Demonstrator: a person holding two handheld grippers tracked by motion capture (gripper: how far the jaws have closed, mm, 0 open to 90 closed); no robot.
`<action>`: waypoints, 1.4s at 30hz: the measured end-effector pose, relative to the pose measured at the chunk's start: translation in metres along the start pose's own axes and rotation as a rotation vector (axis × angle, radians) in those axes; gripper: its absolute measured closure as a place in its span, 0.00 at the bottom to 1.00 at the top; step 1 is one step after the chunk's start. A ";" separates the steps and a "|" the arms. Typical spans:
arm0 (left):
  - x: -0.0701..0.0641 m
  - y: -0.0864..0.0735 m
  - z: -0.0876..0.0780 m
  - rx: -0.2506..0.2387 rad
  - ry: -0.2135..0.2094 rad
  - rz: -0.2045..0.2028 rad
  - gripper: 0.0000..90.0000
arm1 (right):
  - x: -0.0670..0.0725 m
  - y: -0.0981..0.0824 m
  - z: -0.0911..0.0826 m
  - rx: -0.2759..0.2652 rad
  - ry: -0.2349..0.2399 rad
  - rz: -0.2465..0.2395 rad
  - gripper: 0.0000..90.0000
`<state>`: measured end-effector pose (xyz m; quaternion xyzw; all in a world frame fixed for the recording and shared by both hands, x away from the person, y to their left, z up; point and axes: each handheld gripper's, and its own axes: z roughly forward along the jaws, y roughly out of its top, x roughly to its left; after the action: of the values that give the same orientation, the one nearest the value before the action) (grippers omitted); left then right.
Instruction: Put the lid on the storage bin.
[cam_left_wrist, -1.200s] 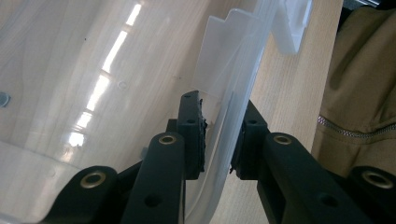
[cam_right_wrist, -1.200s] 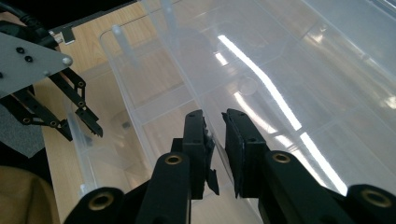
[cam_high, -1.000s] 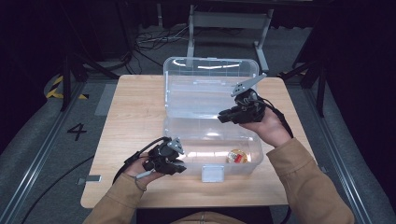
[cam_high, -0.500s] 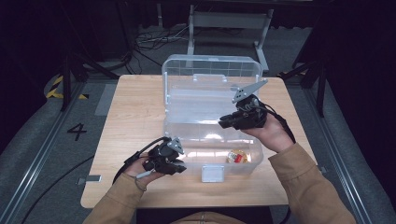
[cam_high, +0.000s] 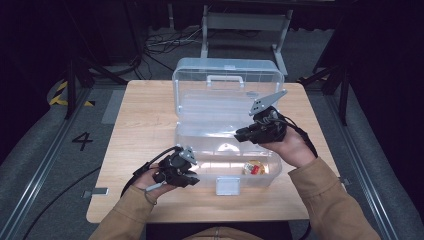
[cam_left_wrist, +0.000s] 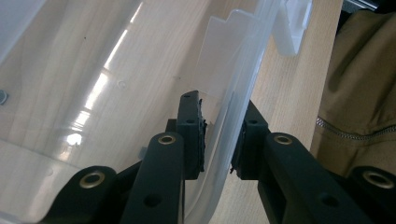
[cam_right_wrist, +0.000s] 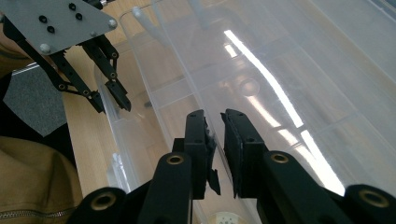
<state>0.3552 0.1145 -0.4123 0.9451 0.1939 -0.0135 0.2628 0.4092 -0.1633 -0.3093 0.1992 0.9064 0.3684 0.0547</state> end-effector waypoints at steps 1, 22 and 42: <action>0.000 0.000 0.000 0.000 0.000 -0.001 0.85 | 0.000 0.000 0.000 0.000 0.000 -0.003 0.89; 0.000 0.000 0.000 0.001 -0.011 -0.024 0.84 | 0.011 -0.008 0.002 0.027 0.018 -0.021 0.89; 0.001 0.000 -0.001 0.002 -0.010 -0.024 0.84 | 0.023 -0.017 0.005 0.024 -0.003 -0.034 0.90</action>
<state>0.3562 0.1147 -0.4117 0.9429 0.2037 -0.0217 0.2627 0.3838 -0.1618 -0.3236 0.1851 0.9140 0.3560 0.0601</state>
